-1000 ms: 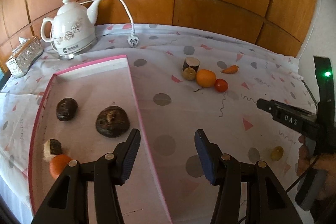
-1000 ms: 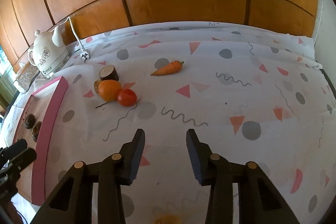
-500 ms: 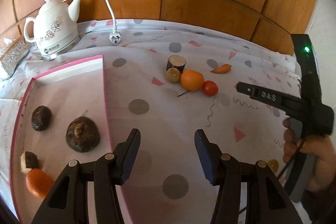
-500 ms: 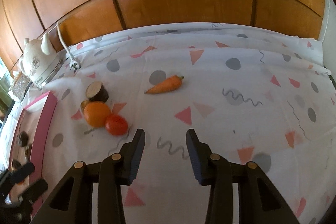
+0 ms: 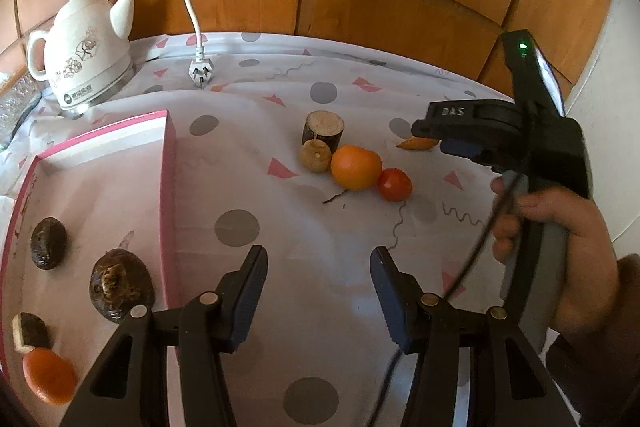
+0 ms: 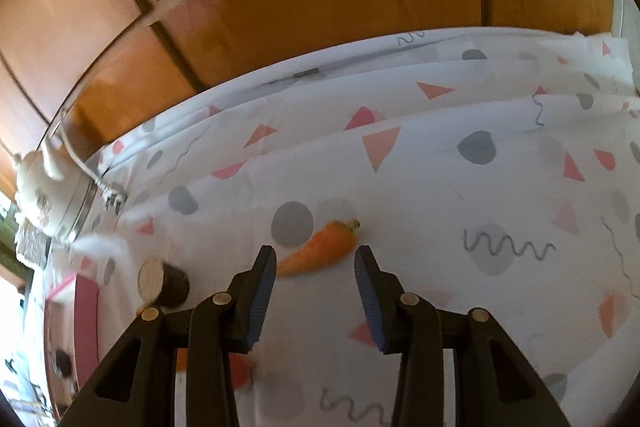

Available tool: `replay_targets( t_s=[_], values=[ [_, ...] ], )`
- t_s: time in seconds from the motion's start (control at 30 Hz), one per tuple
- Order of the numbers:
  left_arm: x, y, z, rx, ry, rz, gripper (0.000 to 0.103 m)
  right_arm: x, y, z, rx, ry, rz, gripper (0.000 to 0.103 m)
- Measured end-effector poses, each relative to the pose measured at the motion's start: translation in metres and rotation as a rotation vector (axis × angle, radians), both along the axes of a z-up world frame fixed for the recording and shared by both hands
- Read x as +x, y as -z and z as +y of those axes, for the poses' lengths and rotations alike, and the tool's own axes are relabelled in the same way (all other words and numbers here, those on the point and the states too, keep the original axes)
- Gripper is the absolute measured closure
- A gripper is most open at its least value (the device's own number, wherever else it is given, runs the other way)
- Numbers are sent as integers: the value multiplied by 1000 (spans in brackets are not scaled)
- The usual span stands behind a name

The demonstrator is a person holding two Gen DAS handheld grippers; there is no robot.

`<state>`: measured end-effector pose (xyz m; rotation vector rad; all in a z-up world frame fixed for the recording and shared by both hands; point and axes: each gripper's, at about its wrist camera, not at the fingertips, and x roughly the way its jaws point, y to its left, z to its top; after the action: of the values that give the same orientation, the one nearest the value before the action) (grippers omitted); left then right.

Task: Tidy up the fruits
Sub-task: 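Withdraw both grippers from the tray toward the tomato and carrot, then lower the right gripper onto the carrot while the left approaches the red tomato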

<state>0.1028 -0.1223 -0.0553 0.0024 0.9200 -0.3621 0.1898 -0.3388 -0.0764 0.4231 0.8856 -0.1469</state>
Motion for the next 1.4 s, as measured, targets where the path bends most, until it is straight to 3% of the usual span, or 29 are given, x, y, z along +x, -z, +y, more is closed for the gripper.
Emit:
replay_targets(
  t_s=[0.13,0.17,0.4,0.63,1.13,1.4],
  values=[
    [3,1,-1,-1,-1,1,49,11,7,3,-13,14,26,62],
    [4,2,-1,-2,-3,2,49,12,8,3,-24,16,23,67],
    [7,5,-1,-10,-14,20,49,6,5,1,-52,-33,-1,74],
    [14,5,-9,-42,-12,51,52,-22,-3,-5,-69,-91,-7,77],
    [40,16,-55,-121,30,134,56,-72,5,-24,-7,-171,11,79],
    [58,24,-75,-120,-12,159,55,-79,-2,-24,-109,-204,-25,56]
  ],
)
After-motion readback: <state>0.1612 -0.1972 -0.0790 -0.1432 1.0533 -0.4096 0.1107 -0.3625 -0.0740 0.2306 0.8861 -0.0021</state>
